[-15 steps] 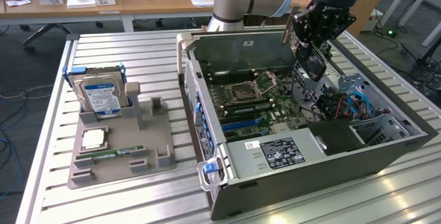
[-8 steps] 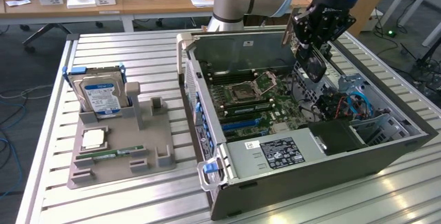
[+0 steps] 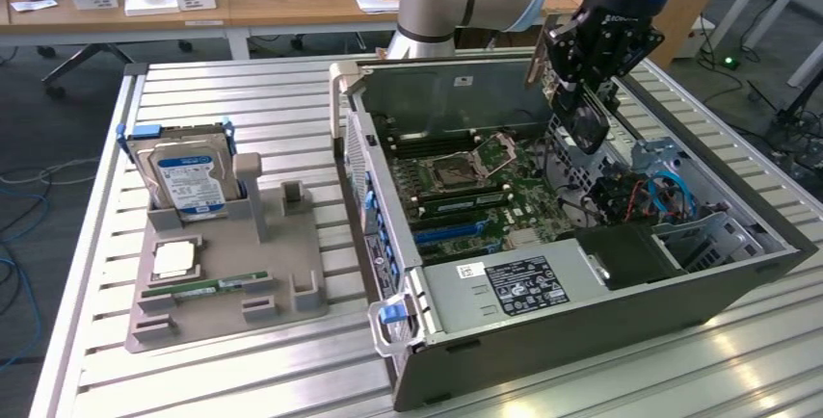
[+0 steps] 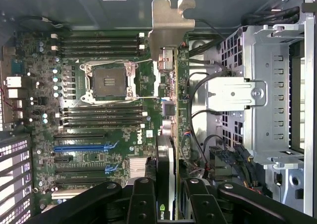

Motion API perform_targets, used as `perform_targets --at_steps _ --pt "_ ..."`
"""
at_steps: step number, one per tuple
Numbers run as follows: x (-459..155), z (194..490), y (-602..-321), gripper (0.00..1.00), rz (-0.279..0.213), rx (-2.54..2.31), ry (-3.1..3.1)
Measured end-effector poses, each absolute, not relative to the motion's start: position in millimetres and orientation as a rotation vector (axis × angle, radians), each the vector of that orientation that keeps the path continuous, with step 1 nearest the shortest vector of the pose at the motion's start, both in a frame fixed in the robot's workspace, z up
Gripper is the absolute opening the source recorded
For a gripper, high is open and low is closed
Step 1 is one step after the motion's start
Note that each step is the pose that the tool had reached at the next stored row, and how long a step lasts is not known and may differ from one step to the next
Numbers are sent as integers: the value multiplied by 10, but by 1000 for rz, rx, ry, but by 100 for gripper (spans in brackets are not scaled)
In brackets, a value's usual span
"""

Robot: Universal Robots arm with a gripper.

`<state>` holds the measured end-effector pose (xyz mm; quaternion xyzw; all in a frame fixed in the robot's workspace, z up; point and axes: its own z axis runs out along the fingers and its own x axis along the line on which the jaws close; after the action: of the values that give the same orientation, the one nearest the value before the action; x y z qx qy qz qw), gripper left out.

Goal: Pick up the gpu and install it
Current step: 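Insert the gpu into the slot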

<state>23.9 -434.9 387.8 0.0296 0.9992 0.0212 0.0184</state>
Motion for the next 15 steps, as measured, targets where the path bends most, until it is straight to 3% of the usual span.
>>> perform_targets --at_steps 15 --pt "237 3877 -4349 27 69 -66 3106"
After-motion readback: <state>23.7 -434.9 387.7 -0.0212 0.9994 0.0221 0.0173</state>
